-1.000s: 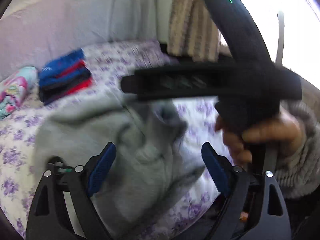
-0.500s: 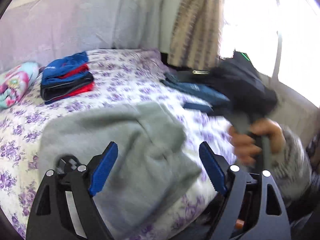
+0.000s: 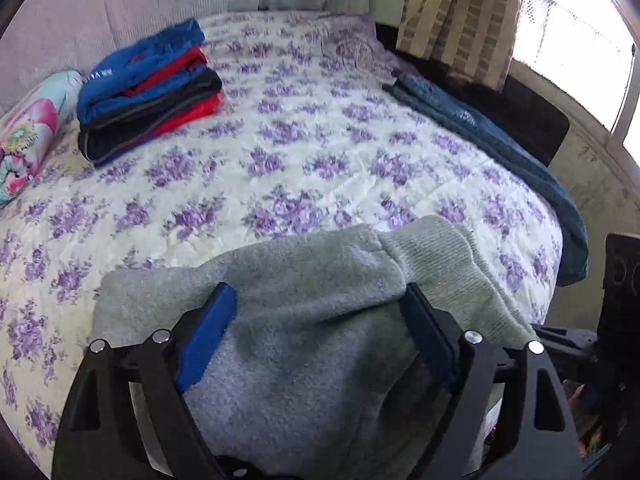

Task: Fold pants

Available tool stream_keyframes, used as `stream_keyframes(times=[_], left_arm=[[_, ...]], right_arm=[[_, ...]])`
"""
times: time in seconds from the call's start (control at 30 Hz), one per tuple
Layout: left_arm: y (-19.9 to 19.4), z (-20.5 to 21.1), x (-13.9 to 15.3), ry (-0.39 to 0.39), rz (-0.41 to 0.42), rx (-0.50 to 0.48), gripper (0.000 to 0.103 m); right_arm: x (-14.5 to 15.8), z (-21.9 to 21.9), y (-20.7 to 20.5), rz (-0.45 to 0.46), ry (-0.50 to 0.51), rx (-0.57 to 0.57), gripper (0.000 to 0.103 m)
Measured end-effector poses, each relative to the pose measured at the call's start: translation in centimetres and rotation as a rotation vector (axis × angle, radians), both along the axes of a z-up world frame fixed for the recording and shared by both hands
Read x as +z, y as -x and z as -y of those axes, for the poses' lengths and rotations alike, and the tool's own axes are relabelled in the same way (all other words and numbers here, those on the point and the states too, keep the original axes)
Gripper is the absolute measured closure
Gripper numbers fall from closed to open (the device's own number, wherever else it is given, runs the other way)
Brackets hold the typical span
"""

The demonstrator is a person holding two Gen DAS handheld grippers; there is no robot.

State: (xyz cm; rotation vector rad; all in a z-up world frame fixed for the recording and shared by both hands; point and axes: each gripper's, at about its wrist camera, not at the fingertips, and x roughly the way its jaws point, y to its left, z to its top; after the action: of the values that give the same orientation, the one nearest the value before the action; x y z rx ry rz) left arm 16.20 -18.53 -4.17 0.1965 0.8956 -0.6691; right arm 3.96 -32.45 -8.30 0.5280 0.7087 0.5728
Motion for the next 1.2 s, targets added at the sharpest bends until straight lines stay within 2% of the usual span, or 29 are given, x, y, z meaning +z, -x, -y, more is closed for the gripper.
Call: stream_keyframes(times=[0.13,0.2,0.27,0.33,0.37,0.43,0.47,0.53,0.6,0.7,0.77,0.9,0.93,0.97,1.03,1.13,1.2], left_arm=[[-0.1,0.2,-0.1,0.004,-0.009,-0.010,0.016],[0.3,-0.9,0.4,0.052,-0.004,0.008,0.017],[1.3,-2.2,1.4,0.111,-0.001,0.019,0.018],[2.9,-2.6,2.2,0.144,0.026,-0.022,0.018],[3.5,-2.5,2.5,0.150,0.044,-0.046,0.018],[4.6,-1.8,2.5,0.149,0.050,-0.098,0.018],[4.9,-1.5,2.3,0.139,0.054,-0.101,0.018],[5.8,-1.0,1.9,0.115,0.084,-0.092,0.017],[6.6,-0.8,2.0,0.102,0.114,-0.080,0.017],[8.0,-0.9,3.1,0.131,0.156,-0.069,0.020],[8.8,-0.5,3.6,0.136,0.166,-0.079,0.019],[9.7,2.0,0.2,0.076,0.036,-0.169,0.019],[10.1,2.9,-1.3,0.019,0.048,-0.173,0.018],[10.7,3.4,-2.3,-0.014,0.100,-0.169,0.017],[11.8,4.1,-3.1,-0.046,0.171,-0.174,0.014],[11.4,3.7,-2.7,-0.005,0.146,-0.163,0.013],[10.9,2.7,-1.9,0.060,0.109,-0.144,0.013]], right_arm=[[-0.4,-0.9,1.0,0.028,0.103,0.028,0.004],[0.7,-0.3,2.1,0.046,0.064,0.051,0.004],[2.2,2.4,3.7,0.104,-0.067,0.045,0.004],[2.6,6.2,3.3,0.097,-0.196,-0.015,0.004],[2.1,8.4,2.4,0.055,-0.312,-0.042,0.004],[0.5,10.8,0.1,-0.033,-0.524,-0.020,0.004],[-0.5,11.2,-1.1,-0.072,-0.588,0.001,0.004],[-1.7,10.7,-3.0,-0.138,-0.586,0.004,0.004],[-2.2,10.1,-4.3,-0.163,-0.596,0.013,0.004],[-2.8,9.0,-6.4,-0.209,-0.562,0.033,0.004],[-3.4,8.6,-6.6,-0.231,-0.580,0.015,0.004],[-3.9,8.6,-8.6,-0.257,-0.606,0.006,0.003],[-3.9,8.6,-9.0,-0.260,-0.592,-0.007,0.003],[-4.0,8.6,-9.5,-0.263,-0.583,-0.021,0.003],[-4.8,8.8,-10.6,-0.276,-0.595,-0.044,0.003],[-5.1,9.3,-10.8,-0.280,-0.642,-0.081,0.003],[-4.2,9.7,-10.1,-0.242,-0.609,-0.120,0.004]])
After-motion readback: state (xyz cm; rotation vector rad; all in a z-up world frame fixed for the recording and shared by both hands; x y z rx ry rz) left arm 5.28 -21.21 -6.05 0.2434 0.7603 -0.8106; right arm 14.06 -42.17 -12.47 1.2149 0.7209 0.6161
